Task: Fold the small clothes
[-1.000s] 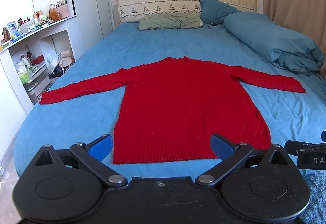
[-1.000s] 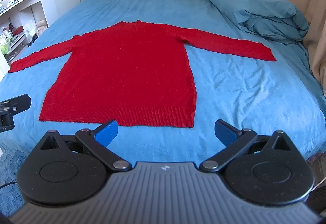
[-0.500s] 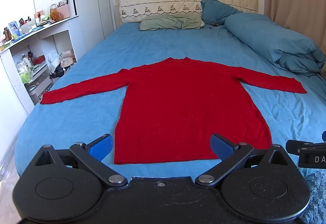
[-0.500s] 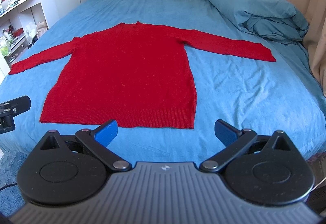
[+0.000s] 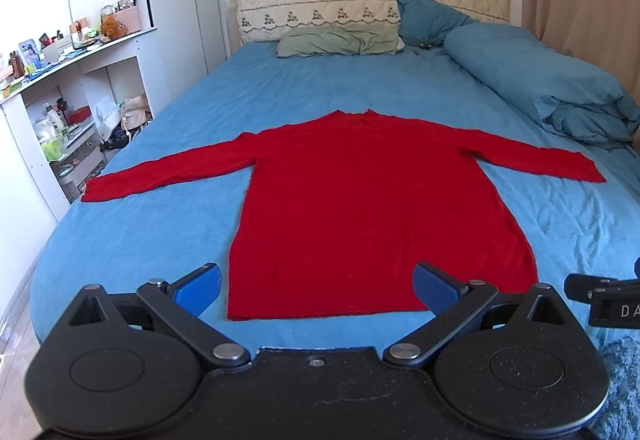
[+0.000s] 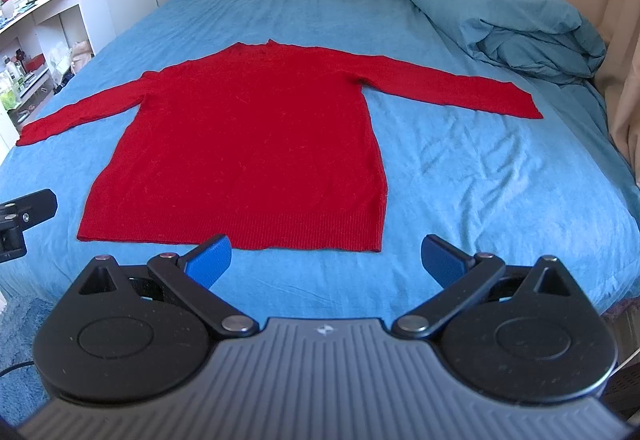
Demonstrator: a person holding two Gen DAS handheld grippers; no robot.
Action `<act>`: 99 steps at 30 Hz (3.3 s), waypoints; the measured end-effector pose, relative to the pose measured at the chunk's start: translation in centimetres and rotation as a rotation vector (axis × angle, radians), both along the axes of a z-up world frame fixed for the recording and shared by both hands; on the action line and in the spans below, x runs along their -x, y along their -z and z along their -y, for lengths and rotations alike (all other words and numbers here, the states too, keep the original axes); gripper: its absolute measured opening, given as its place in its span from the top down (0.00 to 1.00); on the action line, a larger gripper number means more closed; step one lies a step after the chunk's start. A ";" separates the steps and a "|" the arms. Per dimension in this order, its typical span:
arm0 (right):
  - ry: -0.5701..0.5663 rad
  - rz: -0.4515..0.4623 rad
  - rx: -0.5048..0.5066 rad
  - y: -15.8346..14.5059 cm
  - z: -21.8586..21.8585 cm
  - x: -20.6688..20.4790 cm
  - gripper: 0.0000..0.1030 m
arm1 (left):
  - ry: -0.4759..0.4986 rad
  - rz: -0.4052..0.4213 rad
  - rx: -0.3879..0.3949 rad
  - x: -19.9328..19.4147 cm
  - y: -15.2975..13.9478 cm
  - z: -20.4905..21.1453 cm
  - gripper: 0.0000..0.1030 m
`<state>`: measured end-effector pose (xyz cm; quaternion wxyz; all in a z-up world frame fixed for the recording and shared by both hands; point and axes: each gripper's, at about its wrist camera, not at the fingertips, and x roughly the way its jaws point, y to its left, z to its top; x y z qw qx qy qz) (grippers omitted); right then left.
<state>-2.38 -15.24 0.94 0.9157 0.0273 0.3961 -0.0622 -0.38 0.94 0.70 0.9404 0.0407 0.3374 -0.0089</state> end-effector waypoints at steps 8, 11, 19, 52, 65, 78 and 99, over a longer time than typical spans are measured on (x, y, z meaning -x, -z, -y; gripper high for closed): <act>0.026 0.029 -0.016 -0.9 1.7 -0.9 0.00 | 0.026 0.004 0.011 -1.7 -0.8 0.7 0.00; 0.050 0.058 -0.011 -2.1 3.7 -2.1 0.00 | 0.052 0.029 0.037 -4.0 -2.1 1.5 0.00; 0.179 0.124 -0.042 -3.2 14.0 -9.6 0.00 | 0.115 0.061 0.069 -14.1 -3.8 4.8 0.00; 0.745 0.282 -0.219 19.1 42.7 -32.0 0.79 | 0.349 -0.175 -0.009 -49.6 18.1 26.0 0.00; 0.142 0.405 -0.209 4.0 25.9 -44.1 0.80 | 0.242 -0.216 0.099 -51.2 10.5 15.5 0.00; -0.571 0.102 -0.197 17.7 -4.3 -52.2 0.81 | -0.073 -0.210 0.067 -48.6 11.1 -9.0 0.01; -0.365 0.076 0.030 13.1 6.5 -41.7 0.06 | -0.032 -0.369 0.318 -49.4 14.9 -3.0 0.34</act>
